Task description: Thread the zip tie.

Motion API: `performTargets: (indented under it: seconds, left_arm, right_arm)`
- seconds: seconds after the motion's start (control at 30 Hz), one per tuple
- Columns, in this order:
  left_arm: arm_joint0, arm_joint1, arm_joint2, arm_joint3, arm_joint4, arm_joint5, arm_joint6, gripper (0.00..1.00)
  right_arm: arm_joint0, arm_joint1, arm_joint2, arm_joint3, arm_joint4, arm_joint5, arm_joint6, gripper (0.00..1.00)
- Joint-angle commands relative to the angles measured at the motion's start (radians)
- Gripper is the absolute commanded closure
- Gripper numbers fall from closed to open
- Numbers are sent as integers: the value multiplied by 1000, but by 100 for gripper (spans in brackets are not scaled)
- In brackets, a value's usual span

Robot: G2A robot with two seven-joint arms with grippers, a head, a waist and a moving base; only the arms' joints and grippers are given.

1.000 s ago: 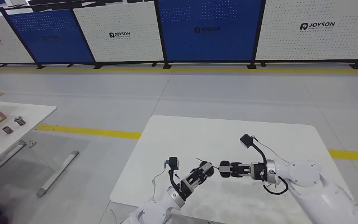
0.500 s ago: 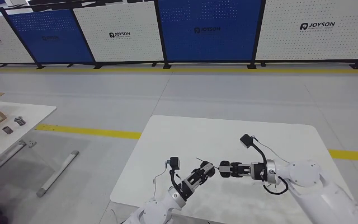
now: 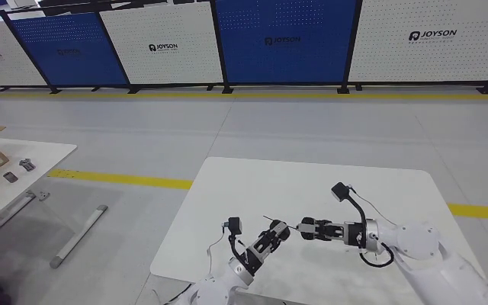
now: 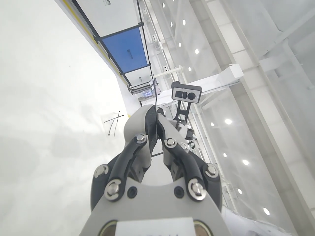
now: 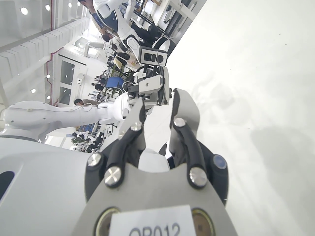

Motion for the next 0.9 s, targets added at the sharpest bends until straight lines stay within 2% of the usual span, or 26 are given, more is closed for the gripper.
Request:
performTargets:
  seconds: [0.0,0.1,0.27,0.3,0.73,0.87]
  left_arm:
    - [0,-4,0,-16,12,24,63,100]
    - [0,-11,12,-30,30,66,139,100]
    - [-8,-30,50,-45,78,184,310,100]
    - [-11,-33,59,-44,86,198,324,100]
    - [-12,-33,59,-42,87,198,322,100]
    - [-18,-32,47,-35,60,202,268,100]
  right_arm:
    - [-22,8,29,-2,-1,-9,-7,0]
    - [-59,19,71,-5,13,-28,-12,0]
    - [-128,39,149,-21,18,-47,-19,0]
    - [-128,39,149,-21,18,-47,-19,0]
    - [-128,39,149,-21,18,-47,-19,0]
    - [-128,39,149,-21,18,-47,-19,0]
